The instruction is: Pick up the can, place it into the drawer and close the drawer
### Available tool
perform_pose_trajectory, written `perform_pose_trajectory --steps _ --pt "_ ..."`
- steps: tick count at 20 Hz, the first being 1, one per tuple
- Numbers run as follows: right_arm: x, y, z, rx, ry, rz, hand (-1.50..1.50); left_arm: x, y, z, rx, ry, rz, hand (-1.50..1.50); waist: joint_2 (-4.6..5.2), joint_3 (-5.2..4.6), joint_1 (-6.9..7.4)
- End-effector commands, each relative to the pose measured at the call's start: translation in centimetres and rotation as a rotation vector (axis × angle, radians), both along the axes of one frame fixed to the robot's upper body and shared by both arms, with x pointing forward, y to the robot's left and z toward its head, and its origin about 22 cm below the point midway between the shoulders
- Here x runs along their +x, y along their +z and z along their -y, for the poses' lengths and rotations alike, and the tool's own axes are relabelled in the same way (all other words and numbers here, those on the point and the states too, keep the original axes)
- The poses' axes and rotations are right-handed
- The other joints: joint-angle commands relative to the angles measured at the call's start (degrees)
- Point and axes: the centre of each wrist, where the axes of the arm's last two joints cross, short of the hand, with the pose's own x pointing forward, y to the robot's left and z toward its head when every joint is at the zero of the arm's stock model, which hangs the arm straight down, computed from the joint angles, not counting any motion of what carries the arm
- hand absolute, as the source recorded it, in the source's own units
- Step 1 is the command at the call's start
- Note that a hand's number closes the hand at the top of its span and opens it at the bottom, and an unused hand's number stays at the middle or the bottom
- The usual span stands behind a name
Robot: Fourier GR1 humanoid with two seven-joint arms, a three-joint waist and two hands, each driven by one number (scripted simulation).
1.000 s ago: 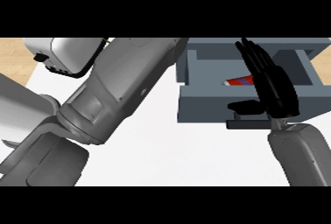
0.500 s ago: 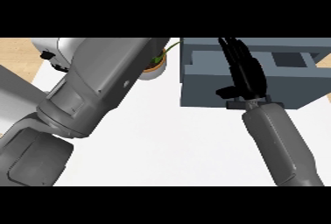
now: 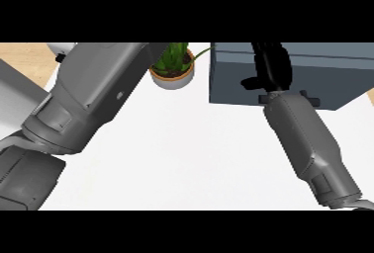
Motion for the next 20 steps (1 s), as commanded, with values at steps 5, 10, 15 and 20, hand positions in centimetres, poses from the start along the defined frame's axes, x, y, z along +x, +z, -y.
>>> perform_pose_trajectory --steps 5,10,15,20 --pt "2.5 1.9 -0.7 -0.022 -0.038 0.084 -1.5 -0.3 0.1 -2.4 0.018 -0.016 0.0 -1.5 0.39 0.03 1.95" --pt "3.7 4.4 0.0 -0.02 -0.057 0.081 -1.5 -1.0 -1.3 -3.0 0.001 -0.053 -0.034 -1.5 0.11 0.0 3.4" --pt "4.6 7.3 -1.0 0.032 -0.034 0.105 -1.5 -1.2 -1.2 -3.7 0.017 -0.049 -0.025 -1.5 0.86 0.07 3.23" --pt "4.4 6.9 -2.3 0.165 0.05 0.119 -1.5 -1.5 -1.6 -5.4 -0.003 -0.044 -0.014 -1.5 0.53 0.13 3.36"
